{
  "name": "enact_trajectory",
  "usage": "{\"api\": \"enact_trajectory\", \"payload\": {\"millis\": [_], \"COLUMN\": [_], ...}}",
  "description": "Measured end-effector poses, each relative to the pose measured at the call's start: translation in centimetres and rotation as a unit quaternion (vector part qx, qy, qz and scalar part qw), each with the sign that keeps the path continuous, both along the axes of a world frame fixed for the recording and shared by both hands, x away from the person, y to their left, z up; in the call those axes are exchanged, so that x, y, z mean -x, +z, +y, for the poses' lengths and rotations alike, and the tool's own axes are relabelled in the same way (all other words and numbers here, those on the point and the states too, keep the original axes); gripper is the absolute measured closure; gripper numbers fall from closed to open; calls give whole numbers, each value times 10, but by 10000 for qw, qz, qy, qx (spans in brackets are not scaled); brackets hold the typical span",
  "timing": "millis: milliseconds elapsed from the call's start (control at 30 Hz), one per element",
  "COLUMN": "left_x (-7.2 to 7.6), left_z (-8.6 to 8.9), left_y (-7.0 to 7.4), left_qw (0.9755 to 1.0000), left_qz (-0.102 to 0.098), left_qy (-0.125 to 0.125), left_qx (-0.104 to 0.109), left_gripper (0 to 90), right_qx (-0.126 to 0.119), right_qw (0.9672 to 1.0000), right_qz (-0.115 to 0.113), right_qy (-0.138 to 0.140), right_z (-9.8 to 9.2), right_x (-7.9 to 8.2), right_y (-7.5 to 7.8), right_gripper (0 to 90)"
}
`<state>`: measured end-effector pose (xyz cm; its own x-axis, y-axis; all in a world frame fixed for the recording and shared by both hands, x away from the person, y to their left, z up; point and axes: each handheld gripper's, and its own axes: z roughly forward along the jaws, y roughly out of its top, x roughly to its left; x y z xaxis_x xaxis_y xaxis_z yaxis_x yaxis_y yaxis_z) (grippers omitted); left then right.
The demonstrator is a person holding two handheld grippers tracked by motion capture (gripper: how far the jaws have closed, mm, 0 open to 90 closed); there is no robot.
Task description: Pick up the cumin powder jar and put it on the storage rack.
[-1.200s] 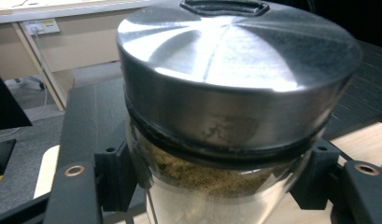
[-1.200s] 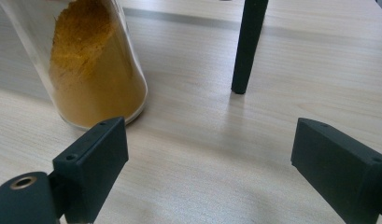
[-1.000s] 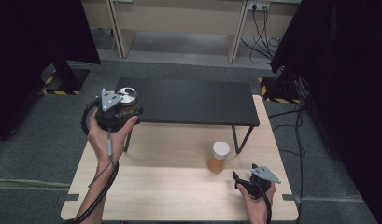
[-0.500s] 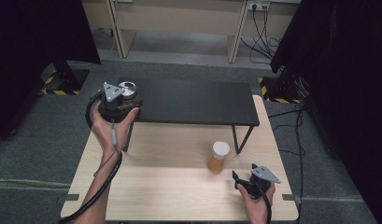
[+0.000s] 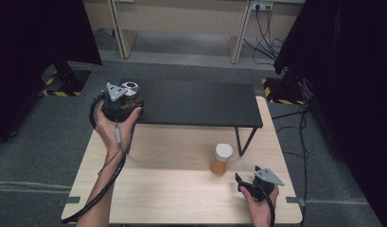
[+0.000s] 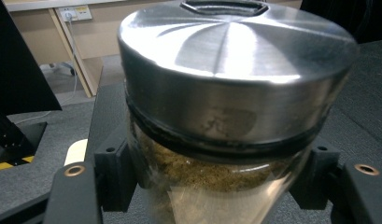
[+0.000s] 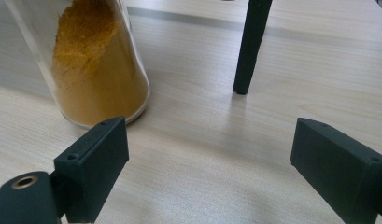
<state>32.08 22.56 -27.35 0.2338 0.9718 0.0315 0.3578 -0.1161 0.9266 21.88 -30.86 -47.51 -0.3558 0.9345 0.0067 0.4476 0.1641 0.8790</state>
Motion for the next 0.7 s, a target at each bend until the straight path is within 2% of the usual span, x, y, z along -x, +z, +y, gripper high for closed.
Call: {"api": "enact_trajectory", "payload": {"millis": [133,167,200,333,467,700], "left_x": [0,1,1,4,5,6], "left_z": [4,7,7,11,11,10], "left_y": [-8,-16,-16,-29,-36,-39], "left_qw": [9998,9992,9992,9979,9970,9966], "left_qz": [-114,-241,-241,-464,-608,-655], "left_qy": [-32,-39,-39,-61,-50,-43], "left_qx": [159,311,311,440,484,494], "left_gripper": [306,305,306,306,305,305], "right_qx": [23,27,27,61,80,74], "right_qw": [10000,10000,10000,10000,10000,10000], "right_qz": [-8,-6,-6,-17,-10,-11], "right_qy": [5,4,4,12,20,21], "right_z": [1,1,1,2,3,2], "right_x": [0,0,0,1,0,0], "right_y": [0,0,0,0,0,0], "right_gripper": [115,115,115,115,115,115]}}
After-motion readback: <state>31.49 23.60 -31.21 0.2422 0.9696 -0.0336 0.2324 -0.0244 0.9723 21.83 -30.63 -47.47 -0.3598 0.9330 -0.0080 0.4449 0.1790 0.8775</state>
